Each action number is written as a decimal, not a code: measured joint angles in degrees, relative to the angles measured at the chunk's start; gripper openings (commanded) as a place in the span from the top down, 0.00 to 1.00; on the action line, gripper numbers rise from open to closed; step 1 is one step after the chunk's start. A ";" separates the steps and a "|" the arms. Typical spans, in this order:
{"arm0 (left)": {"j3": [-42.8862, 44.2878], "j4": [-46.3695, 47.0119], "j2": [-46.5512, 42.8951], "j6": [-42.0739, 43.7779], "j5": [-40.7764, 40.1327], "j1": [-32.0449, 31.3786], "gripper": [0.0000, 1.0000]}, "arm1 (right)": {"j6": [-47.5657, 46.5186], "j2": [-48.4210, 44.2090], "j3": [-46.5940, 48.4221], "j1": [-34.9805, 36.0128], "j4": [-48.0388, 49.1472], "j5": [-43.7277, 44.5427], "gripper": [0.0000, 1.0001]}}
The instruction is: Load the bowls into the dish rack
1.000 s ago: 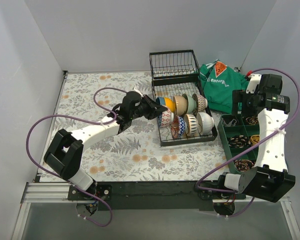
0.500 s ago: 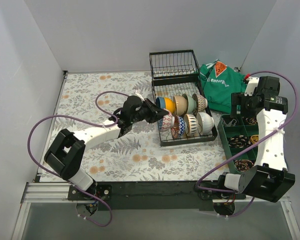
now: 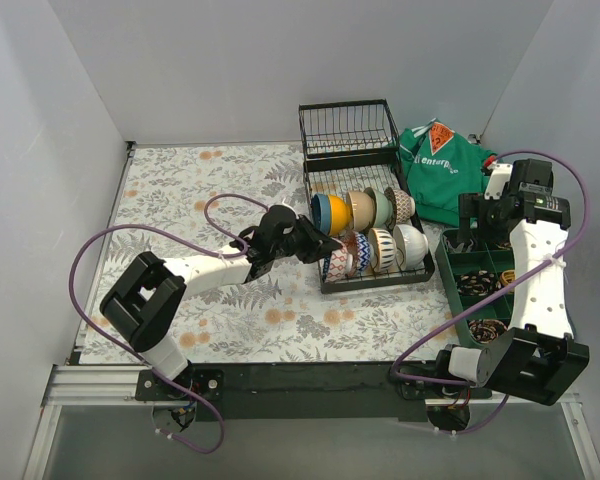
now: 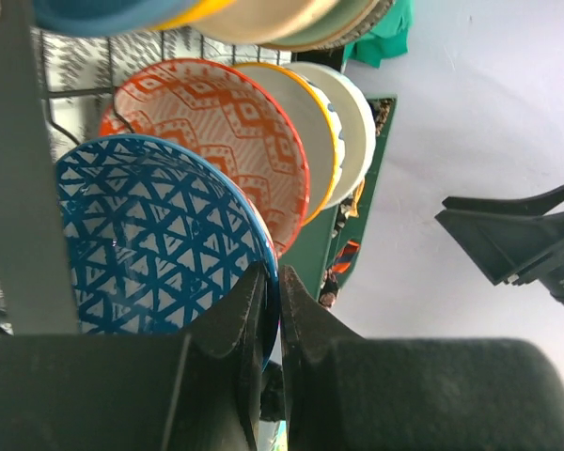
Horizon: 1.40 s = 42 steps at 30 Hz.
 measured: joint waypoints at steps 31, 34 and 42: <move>-1.01 1.14 1.62 -0.46 1.11 5.25 0.23 | 0.50 -0.02 -1.77 0.00 1.66 -3.02 0.07; -0.39 -1.60 -0.28 2.51 3.96 7.13 0.04 | 0.57 -0.81 -2.21 0.00 1.68 -3.45 0.06; 5.81 -12.57 -10.19 22.91 14.69 21.09 0.02 | 1.16 -1.07 -1.51 0.00 1.49 -8.07 0.01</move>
